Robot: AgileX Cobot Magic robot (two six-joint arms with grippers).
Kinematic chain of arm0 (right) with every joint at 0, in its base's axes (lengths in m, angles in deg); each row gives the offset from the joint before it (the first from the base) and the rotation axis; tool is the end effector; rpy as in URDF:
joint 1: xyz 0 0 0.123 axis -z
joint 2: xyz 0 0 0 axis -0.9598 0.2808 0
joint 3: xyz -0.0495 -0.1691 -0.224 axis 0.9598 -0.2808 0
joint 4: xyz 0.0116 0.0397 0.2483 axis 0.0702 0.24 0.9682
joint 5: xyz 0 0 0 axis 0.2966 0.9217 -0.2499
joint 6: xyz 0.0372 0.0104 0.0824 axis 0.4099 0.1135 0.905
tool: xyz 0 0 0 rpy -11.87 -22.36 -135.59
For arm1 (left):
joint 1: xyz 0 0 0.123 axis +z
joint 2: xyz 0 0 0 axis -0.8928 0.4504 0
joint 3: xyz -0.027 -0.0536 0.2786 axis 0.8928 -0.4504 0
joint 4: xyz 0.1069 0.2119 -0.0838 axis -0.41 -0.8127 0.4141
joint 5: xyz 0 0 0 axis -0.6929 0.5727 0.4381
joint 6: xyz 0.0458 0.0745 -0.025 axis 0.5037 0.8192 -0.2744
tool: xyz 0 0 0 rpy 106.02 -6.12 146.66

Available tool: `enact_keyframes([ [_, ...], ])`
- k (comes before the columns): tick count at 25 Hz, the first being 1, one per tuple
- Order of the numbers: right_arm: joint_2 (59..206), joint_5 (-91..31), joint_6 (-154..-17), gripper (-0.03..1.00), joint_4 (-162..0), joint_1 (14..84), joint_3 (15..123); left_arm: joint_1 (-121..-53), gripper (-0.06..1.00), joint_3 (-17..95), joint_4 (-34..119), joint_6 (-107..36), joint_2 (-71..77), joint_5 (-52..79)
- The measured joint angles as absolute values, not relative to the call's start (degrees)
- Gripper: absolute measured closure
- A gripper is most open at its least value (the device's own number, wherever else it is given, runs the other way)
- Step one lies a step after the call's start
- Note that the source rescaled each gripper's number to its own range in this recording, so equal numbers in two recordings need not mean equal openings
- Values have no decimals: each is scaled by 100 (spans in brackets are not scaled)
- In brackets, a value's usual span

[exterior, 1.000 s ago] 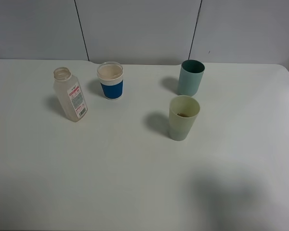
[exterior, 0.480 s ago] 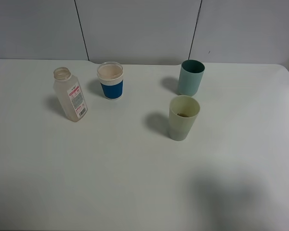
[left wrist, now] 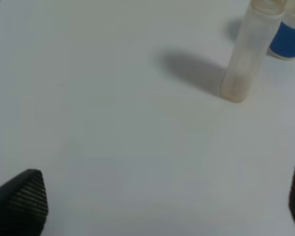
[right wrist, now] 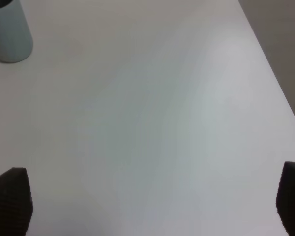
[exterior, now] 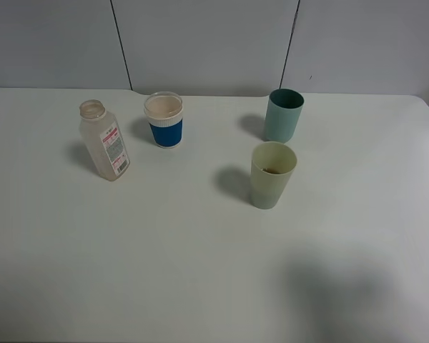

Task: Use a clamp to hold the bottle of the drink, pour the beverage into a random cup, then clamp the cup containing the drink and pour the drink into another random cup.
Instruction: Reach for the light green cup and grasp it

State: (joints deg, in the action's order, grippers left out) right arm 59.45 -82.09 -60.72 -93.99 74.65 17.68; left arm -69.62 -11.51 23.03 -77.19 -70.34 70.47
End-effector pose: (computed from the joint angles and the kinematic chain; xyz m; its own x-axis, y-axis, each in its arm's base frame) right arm -0.0056 -0.0075 0.2772 -0.4556 -0.0068 -0.8902 0.0843 0.9951 -0.0508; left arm -0.0059 0.0086 0.2797 -0.4419 -0.0400 -0.8962 -0.0063 0.9991 -0.0415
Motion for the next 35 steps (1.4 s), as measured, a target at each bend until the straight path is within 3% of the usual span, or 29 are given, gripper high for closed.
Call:
enact_keyframes([
  [14, 5945, -8209, -6072, -3, -9399, 7465, 1768, -6536, -6, -1151, 2303, -7719, -7034, 7046],
  [35, 5945, -8209, -6072, -3, -9399, 7465, 1768, -6523, -6, -1151, 2303, -7719, -7034, 7041],
])
